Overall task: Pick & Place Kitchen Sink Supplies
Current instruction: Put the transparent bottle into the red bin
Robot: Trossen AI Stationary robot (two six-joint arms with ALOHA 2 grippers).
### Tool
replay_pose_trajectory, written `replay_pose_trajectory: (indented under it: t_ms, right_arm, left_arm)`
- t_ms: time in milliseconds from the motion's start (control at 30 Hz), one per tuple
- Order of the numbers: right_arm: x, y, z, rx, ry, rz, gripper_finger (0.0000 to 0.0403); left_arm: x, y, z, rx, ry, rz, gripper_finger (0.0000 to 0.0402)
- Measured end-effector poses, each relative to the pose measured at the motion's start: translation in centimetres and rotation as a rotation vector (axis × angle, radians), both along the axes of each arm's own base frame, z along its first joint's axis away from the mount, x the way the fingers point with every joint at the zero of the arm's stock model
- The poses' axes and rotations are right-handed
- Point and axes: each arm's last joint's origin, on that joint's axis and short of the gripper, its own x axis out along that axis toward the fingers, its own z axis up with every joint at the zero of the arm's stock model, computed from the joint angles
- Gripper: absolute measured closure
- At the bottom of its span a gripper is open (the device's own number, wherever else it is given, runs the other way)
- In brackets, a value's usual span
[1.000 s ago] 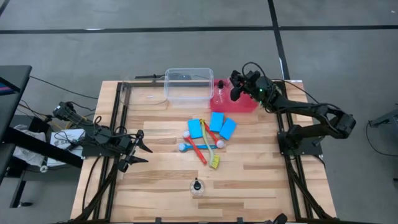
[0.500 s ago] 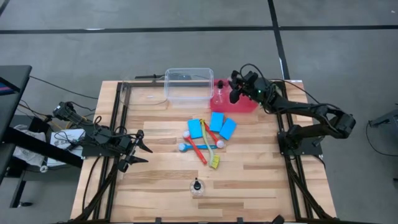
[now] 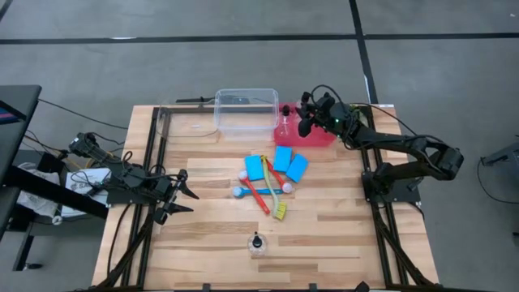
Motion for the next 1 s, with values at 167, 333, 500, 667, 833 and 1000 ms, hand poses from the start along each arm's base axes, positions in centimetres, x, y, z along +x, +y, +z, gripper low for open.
replay_pose_trajectory:
  t_ms: [167, 333, 500, 667, 833, 1000]
  right_arm:
    - [-0.03, 0.01, -0.20, 0.013, 0.016, 0.000, 0.0247]
    - [-0.03, 0.01, -0.24, 0.025, 0.011, -0.002, 0.0241]
    - [-0.03, 0.01, -0.24, 0.035, 0.002, -0.004, 0.0233]
    - [-0.03, 0.02, -0.25, 0.036, 0.003, -0.003, 0.0224]
    - [-0.02, 0.02, -0.24, 0.035, 0.002, -0.002, 0.0218]
    - [-0.01, 0.04, -0.22, 0.035, 0.000, 0.006, 0.0215]
  left_arm:
    - [0.00, 0.00, 0.00, 0.000, 0.000, 0.000, 0.0199]
    - [0.00, 0.00, 0.00, 0.000, 0.000, 0.000, 0.0199]
    - [0.00, 0.00, 0.00, 0.000, 0.000, 0.000, 0.0199]
    - [0.00, 0.00, 0.00, 0.000, 0.000, 0.000, 0.0199]
    - [0.00, 0.00, 0.00, 0.000, 0.000, 0.000, 0.0199]
    - [0.00, 0.00, 0.00, 0.000, 0.000, 0.000, 0.0199]
